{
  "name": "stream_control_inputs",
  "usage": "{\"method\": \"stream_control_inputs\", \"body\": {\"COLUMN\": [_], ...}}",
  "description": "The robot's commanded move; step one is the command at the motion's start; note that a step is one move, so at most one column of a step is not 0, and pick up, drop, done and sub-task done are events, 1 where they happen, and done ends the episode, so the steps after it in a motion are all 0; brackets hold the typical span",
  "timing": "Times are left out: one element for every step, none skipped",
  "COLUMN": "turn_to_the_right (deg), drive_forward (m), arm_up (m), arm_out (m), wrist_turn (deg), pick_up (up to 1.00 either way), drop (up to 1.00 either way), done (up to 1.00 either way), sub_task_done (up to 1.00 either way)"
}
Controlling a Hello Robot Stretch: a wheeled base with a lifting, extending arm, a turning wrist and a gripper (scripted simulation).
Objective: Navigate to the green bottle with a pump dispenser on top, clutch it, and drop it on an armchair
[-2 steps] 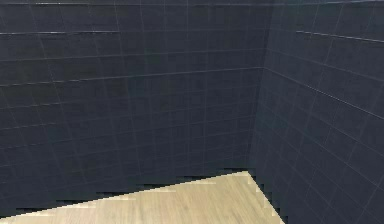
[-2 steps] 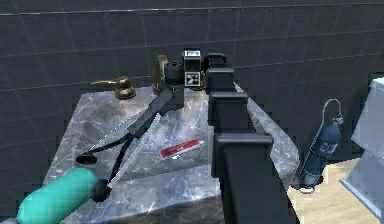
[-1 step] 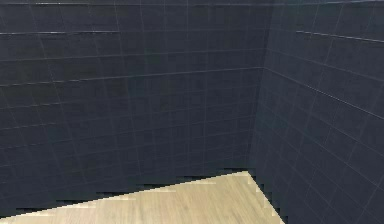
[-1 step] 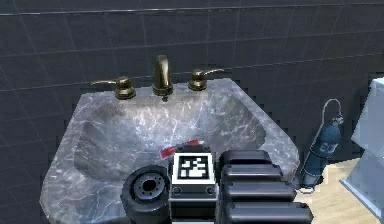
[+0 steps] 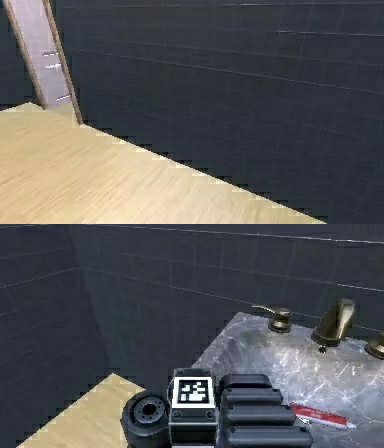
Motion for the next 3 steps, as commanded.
{"method": "stream_control_inputs", "body": {"turn_to_the_right": [-45.0,-15.0,0.0], "drive_forward": [0.0,0.0,0.25], "arm_up": [0.0,0.0,0.0], "arm_out": [0.0,0.0,0.0], "wrist_turn": [0.0,0.0,0.0], "pick_up": [0.0,0.0,0.0], "drop": [0.0,0.0,0.0], "done": [0.0,0.0,0.0], "sub_task_done": [0.0,0.0,0.0]}}
